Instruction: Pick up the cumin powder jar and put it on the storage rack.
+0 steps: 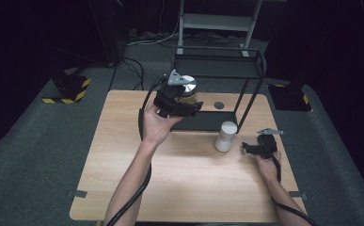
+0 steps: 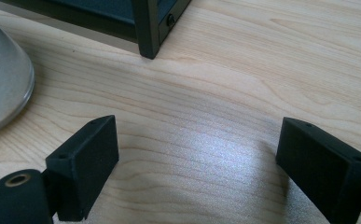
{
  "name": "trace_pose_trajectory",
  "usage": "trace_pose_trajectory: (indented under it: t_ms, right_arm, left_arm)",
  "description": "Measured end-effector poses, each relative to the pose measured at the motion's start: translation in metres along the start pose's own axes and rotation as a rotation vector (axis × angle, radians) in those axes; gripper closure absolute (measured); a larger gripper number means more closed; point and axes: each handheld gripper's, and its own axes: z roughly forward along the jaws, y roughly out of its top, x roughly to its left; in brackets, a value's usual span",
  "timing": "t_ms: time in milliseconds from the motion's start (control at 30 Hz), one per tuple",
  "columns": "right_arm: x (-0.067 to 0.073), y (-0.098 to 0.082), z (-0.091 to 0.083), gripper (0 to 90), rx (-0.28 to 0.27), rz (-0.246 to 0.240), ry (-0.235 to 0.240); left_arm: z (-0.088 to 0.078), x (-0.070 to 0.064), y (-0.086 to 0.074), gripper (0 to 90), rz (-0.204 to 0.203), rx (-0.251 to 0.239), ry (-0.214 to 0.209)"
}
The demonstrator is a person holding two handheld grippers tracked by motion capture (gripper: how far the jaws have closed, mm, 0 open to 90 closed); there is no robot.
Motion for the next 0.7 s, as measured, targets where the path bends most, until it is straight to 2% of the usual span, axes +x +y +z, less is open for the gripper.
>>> trace_pose_trajectory:
  t_ms: [200,700]
  right_arm:
    - [0.000,0.000,0.000,12.5,-0.001,0.001,0.000]
    - [0.000,0.000,0.000,12.7,-0.002,-0.001,0.000]
  left_arm:
    - [0.003,-0.006,0.010,31.0,0.020,-0.002,0.013]
    - [0.021,-0.015,0.038,31.0,0.017,-0.019,0.039]
